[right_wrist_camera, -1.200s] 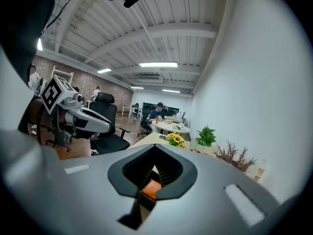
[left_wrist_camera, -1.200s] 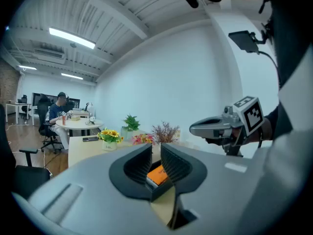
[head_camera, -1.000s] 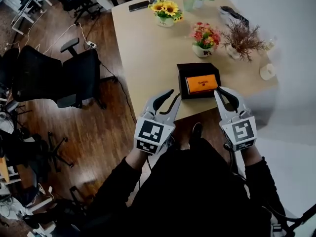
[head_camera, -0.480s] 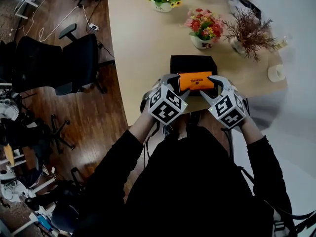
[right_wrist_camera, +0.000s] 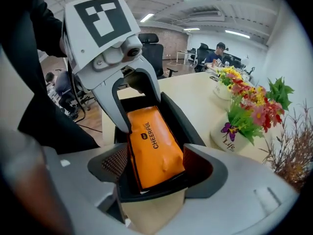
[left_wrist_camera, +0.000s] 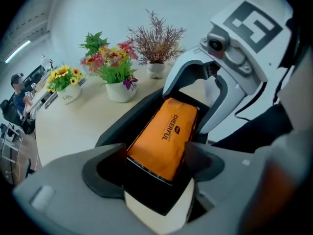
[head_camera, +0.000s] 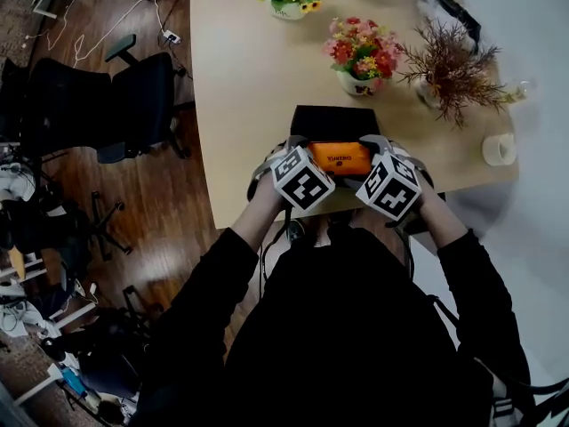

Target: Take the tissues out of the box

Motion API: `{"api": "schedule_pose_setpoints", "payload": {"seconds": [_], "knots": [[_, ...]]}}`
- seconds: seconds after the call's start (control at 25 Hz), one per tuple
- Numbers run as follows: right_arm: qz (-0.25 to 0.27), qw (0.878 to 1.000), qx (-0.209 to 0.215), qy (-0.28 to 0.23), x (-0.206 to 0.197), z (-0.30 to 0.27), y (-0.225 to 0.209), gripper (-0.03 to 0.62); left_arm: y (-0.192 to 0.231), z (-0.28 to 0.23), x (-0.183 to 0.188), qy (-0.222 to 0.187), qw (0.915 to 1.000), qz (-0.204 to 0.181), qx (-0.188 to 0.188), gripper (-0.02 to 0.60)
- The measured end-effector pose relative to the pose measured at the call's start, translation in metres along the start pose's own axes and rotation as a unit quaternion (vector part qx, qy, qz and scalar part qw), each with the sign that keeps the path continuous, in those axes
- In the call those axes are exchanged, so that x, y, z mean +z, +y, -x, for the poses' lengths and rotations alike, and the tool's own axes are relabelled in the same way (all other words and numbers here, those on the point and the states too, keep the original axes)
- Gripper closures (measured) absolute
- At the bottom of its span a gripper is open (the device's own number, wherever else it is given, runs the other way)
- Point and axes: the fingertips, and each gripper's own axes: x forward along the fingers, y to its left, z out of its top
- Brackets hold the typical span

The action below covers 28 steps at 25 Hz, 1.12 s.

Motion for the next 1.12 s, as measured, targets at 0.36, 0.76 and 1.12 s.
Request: {"api": "schedule_pose_setpoints", "payload": {"seconds": [0.36,0.76,1.12], "knots": [[-0.001,0.999,0.004,0.037,-0.009,-0.015,-0.005,0.247,0.003,-0.011,-0.001,0.025,0.9996,0.006,-0.009,0.234],[-0.001,0.998,-0.003,0.056,-0.010,-0.016,-0.001,0.286,-0.003,-0.012,-0.001,0.046,0.9983,-0.031,0.015,0.295],[-0.019,0.997,-0.054,0.057,-0.006,-0.004,0.001,0.361,-0.007,0.003,0.007,-0.014,0.9996,-0.023,0.001,0.397]]}}
